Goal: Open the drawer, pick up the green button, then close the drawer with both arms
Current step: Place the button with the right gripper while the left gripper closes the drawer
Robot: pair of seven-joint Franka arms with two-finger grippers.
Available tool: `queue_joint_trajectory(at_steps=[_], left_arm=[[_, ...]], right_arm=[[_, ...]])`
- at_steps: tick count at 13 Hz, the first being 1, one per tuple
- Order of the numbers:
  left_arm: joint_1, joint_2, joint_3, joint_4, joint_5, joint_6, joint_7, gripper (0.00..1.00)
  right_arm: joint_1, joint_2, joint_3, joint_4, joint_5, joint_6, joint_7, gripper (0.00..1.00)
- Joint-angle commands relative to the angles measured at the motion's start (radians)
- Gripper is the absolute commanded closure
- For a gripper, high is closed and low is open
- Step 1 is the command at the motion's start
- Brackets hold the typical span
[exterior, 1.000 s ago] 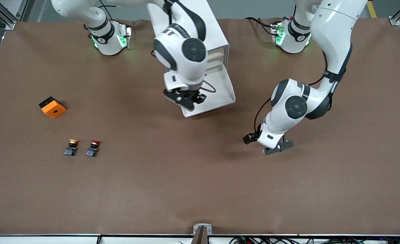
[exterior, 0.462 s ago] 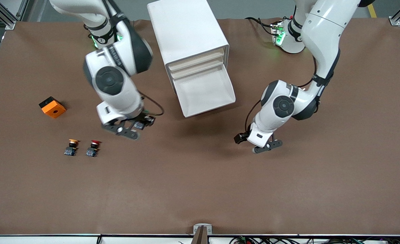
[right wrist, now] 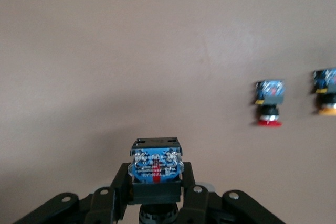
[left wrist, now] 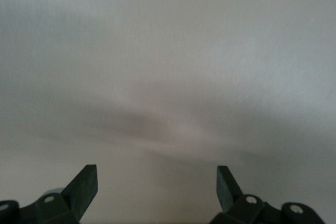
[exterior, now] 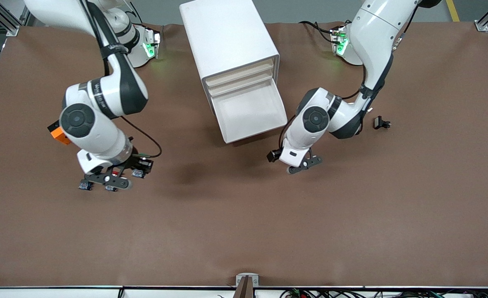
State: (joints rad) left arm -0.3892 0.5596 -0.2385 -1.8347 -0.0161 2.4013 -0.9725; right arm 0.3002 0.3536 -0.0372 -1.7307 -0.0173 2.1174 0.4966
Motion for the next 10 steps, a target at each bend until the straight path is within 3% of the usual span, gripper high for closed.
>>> queue_joint_trajectory(at_steps=[1,3,10], left_arm=[[-0.036,-0.017,0.002,0.003,0.024,-0.071,-0.07,0.0],[-0.059,-0.02,-0.01,0.006,0.024,-0.128,-0.106,0.0],[-0.134,-0.015,-0.016,0.011,0.015,-0.174,-0.21,0.0]], right_arm=[[-0.058,0.037,0.019,-0.058,-0.006,0.126,-0.055,1.0],[-0.07,0.077,0.017,-0.096,-0.012,0.226,-0.058,1.0],[-0.134,0.197,0.019,-0.098,-0.009,0.288,-0.056,1.0]])
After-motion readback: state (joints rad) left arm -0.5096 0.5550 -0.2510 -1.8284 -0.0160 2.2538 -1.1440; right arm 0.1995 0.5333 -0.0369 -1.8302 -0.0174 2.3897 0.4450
